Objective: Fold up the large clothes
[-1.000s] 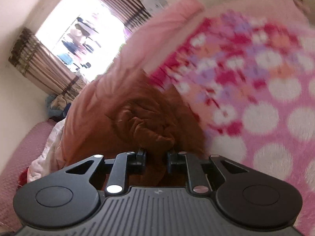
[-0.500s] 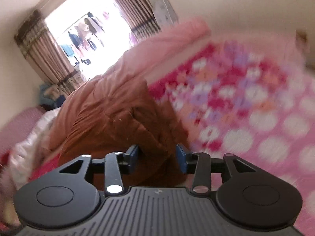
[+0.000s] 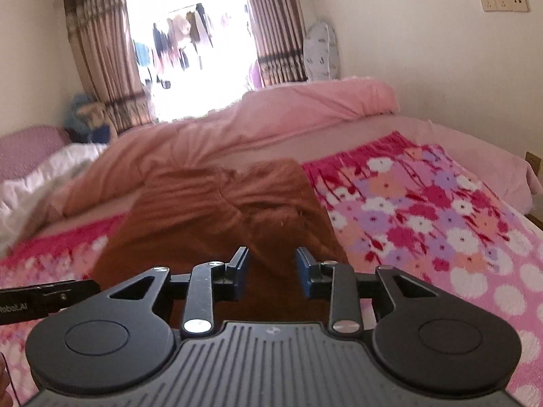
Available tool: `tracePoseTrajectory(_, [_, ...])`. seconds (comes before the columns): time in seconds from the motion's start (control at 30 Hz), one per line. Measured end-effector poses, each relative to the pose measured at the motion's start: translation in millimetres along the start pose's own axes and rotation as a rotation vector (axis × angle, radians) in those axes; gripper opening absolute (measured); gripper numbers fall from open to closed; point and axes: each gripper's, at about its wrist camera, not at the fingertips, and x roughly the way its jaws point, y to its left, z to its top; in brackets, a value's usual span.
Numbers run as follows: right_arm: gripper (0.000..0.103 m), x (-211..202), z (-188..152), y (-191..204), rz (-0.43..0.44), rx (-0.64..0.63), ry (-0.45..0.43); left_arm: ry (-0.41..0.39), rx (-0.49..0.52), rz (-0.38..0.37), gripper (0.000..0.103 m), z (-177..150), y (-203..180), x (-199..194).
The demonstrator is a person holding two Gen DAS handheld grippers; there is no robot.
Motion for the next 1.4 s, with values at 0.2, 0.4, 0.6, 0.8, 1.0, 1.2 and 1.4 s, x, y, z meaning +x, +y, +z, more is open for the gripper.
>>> tracePoseTrajectory(0.2, [0.023,18.9,-16.3,-6.2,-0.024,-0.009,0.051,0.008,-0.005,-0.008,0.043,-11.6,5.7,12.4])
tracePoseTrajectory(0.4, [0.020,19.4,-21.5,-9.4,-0.012,-0.003,0.063,0.016,-0.007,-0.016,0.044,-12.1,7.1,11.2])
tracePoseTrajectory(0.6, [0.025,6.5,-7.9,0.0,-0.020,-0.035,0.033,-0.018,0.022,-0.010,0.044,11.7,0.1,-2.8])
tracePoseTrajectory(0.8, [0.028,15.0,29.9,13.5,0.038,-0.052,-0.015,-0.036,0.016,0.010,0.044,55.8,4.5,16.7])
tracePoseTrajectory(1.0, [0.026,62.0,29.5,9.7,0.004,-0.056,0.075,0.035,0.033,0.023,0.045,51.8,10.2,55.6])
tracePoseTrajectory(1.2, [0.024,81.3,4.4,0.3,-0.003,-0.046,0.104,0.013,0.085,0.042,0.047,36.4,8.5,68.8])
tracePoseTrajectory(1.4, [0.024,71.4,6.0,1.9,0.009,-0.058,0.076,-0.005,0.064,0.032,0.047,40.8,10.2,57.2])
